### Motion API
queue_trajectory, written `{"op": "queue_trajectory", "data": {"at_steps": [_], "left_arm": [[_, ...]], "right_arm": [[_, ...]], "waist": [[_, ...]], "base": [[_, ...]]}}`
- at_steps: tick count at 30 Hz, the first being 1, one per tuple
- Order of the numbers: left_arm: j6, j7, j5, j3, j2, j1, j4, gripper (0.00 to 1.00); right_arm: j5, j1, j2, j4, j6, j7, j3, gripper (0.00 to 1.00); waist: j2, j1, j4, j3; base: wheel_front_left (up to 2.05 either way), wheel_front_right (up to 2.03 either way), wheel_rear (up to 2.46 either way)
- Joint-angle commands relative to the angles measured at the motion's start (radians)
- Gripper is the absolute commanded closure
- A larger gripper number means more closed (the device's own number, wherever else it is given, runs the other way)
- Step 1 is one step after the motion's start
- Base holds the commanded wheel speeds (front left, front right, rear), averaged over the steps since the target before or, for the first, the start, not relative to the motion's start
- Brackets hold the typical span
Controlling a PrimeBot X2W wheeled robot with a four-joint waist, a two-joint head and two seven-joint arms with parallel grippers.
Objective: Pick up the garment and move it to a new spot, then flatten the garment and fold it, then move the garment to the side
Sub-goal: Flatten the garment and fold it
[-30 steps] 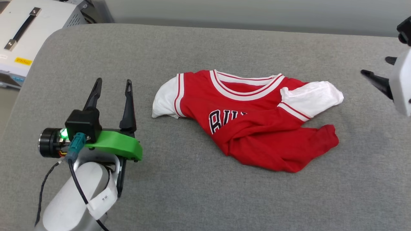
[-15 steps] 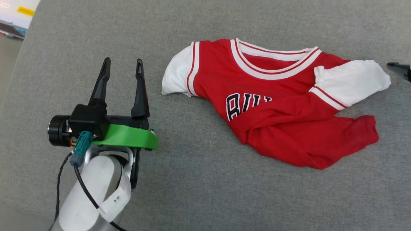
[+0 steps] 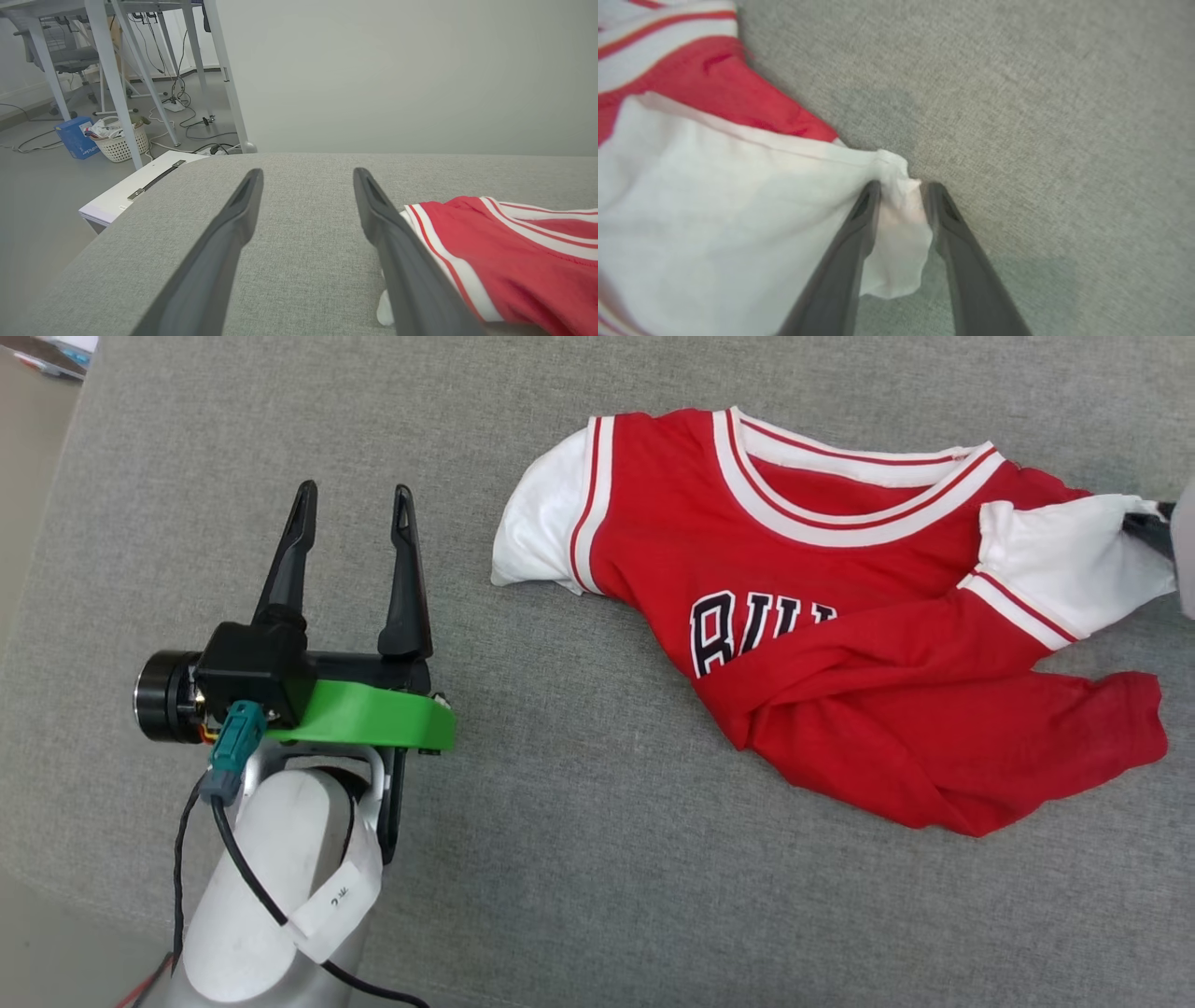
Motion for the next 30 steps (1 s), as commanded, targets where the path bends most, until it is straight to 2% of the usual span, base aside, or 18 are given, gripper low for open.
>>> {"op": "queue_trajectory", "data": {"at_steps": [1, 6, 14, 20, 23, 30], "left_arm": [[-0.010, -0.006, 0.014, 0.012, -0.007, 0.009, 0.007, 0.00], [-0.029, -0.006, 0.036, 0.041, -0.015, 0.034, 0.024, 0.00], [-0.052, -0.006, 0.055, 0.088, -0.017, 0.107, 0.044, 0.00], [-0.054, -0.006, 0.064, 0.113, -0.033, 0.194, 0.042, 0.00], [-0.056, -0.006, 0.065, 0.124, -0.036, 0.231, 0.042, 0.00], [-0.068, -0.006, 0.074, 0.128, -0.048, 0.274, 0.042, 0.00]], "right_arm": [[0.036, 0.012, 0.037, 0.015, 0.000, -0.061, 0.021, 1.00], [0.047, -0.037, 0.044, 0.004, 0.000, -0.264, 0.012, 1.00], [0.082, 0.008, -0.064, -0.102, 0.000, -0.461, 0.065, 1.00], [0.094, 0.187, -0.175, -0.244, 0.000, -0.593, 0.117, 1.00], [0.100, 0.298, -0.219, -0.276, 0.000, -0.625, 0.133, 1.00], [0.114, 0.565, -0.228, -0.214, 0.000, -0.707, 0.153, 1.00]], "waist": [[0.0000, 0.0000, -0.019, -0.029], [0.0000, 0.0000, -0.044, -0.096], [0.0000, 0.0000, -0.096, -0.202], [0.0000, 0.0000, -0.142, -0.268], [0.0000, 0.0000, -0.163, -0.291], [0.0000, 0.0000, -0.184, -0.305]], "base": [[0.00, 0.00, 0.00], [0.00, 0.00, 0.00], [0.00, 0.00, 0.00], [0.00, 0.00, 0.00], [0.00, 0.00, 0.00], [0.00, 0.00, 0.00]]}}
